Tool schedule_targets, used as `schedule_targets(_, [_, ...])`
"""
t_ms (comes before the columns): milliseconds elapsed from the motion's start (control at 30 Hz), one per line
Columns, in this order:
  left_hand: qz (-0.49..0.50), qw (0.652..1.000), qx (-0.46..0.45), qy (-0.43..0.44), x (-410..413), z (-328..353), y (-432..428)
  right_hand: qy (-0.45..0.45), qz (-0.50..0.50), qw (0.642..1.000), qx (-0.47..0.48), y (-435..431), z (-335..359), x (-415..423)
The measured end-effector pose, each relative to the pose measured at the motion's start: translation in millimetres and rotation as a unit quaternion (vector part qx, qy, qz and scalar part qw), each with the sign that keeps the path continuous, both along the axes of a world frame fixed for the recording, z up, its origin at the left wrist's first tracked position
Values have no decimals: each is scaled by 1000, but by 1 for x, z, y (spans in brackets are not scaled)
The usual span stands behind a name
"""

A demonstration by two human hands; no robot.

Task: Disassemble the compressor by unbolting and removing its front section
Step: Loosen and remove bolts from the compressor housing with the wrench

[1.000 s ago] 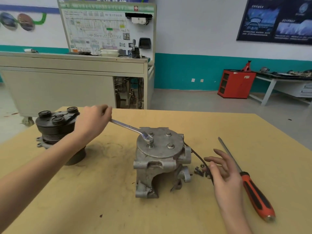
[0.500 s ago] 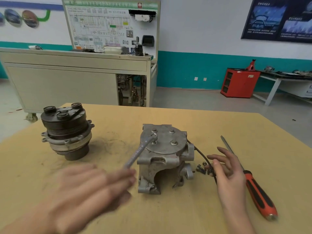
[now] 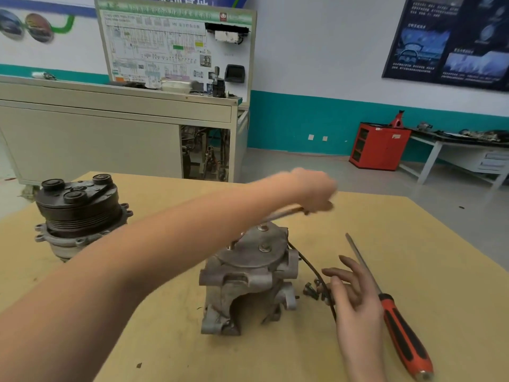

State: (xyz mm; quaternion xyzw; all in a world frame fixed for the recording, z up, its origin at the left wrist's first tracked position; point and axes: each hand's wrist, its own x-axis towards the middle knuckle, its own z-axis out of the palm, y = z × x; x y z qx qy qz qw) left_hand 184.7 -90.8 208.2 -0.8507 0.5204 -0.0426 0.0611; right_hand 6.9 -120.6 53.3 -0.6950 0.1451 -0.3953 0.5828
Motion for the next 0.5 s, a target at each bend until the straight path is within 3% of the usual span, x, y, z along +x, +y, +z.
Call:
schedule_targets(33, [33, 999, -22, -7, 15, 3, 9, 0, -3, 1000, 2, -1, 1, 1])
schedule_targets(167, [196, 972, -88, 95, 77, -11, 62, -12, 8, 1000, 10, 1, 2, 1])
schedule_targets(267, [271, 944, -171, 81, 102, -19, 119, -14, 9, 1000, 13, 3, 2, 1])
schedule_targets(500, [303, 896, -324, 33, 60, -39, 219, -21, 9, 1000, 3, 5, 2, 1])
